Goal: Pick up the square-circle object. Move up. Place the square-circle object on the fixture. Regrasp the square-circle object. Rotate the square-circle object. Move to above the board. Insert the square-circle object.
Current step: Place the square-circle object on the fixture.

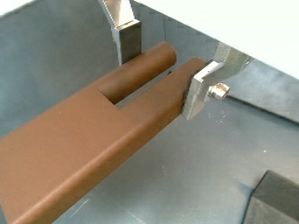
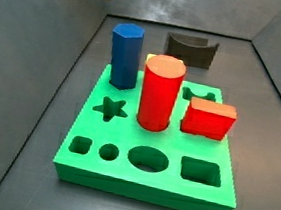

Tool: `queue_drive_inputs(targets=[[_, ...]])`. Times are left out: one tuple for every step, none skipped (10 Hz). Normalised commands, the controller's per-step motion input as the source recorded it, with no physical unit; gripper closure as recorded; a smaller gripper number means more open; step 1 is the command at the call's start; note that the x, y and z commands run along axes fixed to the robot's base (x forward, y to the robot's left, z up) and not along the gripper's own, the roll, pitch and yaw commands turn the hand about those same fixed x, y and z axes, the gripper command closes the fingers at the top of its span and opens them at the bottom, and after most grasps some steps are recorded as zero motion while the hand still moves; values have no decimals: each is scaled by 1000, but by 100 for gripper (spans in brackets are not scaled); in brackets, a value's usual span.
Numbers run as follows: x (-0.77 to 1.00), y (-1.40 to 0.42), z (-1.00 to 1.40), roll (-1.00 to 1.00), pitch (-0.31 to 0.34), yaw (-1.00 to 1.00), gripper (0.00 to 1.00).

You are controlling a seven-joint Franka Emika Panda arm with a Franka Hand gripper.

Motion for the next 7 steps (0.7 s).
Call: queue_drive_inputs(targets=[[2,11,241,78,90,21,100],[1000,-247,283,362,-211,687,100],[1000,-248,249,351,-183,637,100],[1000,-234,233,316,-132,474,100],[1000,-217,219,235,-89,318,100],[1000,-202,200,147,-39,176,100],[1000,-192,188,125,-2,116,100]])
